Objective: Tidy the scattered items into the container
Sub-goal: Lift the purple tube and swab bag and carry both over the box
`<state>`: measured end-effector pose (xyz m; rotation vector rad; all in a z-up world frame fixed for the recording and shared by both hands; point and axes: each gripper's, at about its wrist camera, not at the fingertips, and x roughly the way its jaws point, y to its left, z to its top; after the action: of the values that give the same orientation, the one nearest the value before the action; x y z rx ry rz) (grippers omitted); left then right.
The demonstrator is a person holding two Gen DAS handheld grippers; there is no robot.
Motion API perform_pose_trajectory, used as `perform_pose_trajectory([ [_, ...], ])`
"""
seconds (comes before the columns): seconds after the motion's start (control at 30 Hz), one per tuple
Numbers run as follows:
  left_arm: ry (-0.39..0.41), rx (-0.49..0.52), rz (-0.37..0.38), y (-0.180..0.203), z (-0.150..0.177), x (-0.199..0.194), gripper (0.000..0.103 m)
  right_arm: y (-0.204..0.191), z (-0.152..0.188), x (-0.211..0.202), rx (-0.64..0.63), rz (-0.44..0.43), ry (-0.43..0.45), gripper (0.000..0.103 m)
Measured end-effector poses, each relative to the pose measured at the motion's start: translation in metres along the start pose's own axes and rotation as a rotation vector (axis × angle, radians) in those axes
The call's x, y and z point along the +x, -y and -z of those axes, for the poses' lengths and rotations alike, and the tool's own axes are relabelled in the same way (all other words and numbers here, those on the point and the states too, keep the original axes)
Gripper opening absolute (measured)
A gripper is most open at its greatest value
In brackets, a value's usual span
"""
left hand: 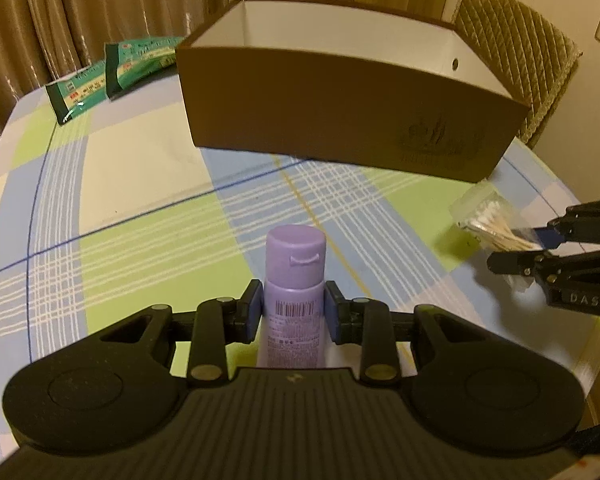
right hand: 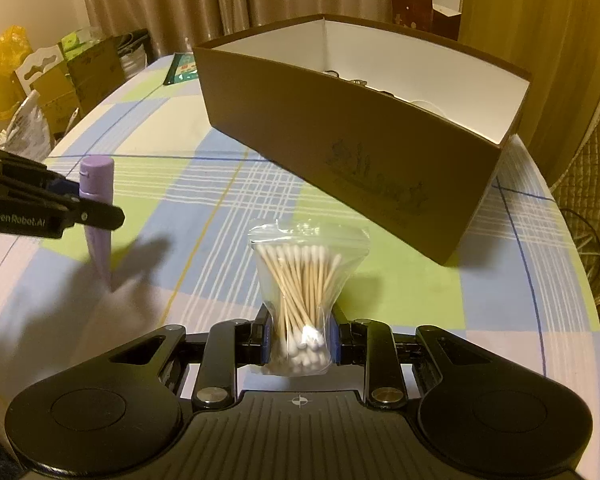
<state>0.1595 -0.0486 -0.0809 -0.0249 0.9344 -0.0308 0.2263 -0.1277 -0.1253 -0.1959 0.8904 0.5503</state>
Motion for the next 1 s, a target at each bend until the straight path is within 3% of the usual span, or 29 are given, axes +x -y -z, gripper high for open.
perform_pose_trajectory([
  [0.6,0.096,0.005,0.014,0.006,-0.022,-0.032,0.027,0.000,-0.017,-0.019,0.005,-0.023,0.062,0.024],
  [1.0,0.164,0.018,0.030,0.010,-0.052,-0.047,0.027,0.005,-0.049,-0.038,0.020,-0.050,0.135,0.024],
])
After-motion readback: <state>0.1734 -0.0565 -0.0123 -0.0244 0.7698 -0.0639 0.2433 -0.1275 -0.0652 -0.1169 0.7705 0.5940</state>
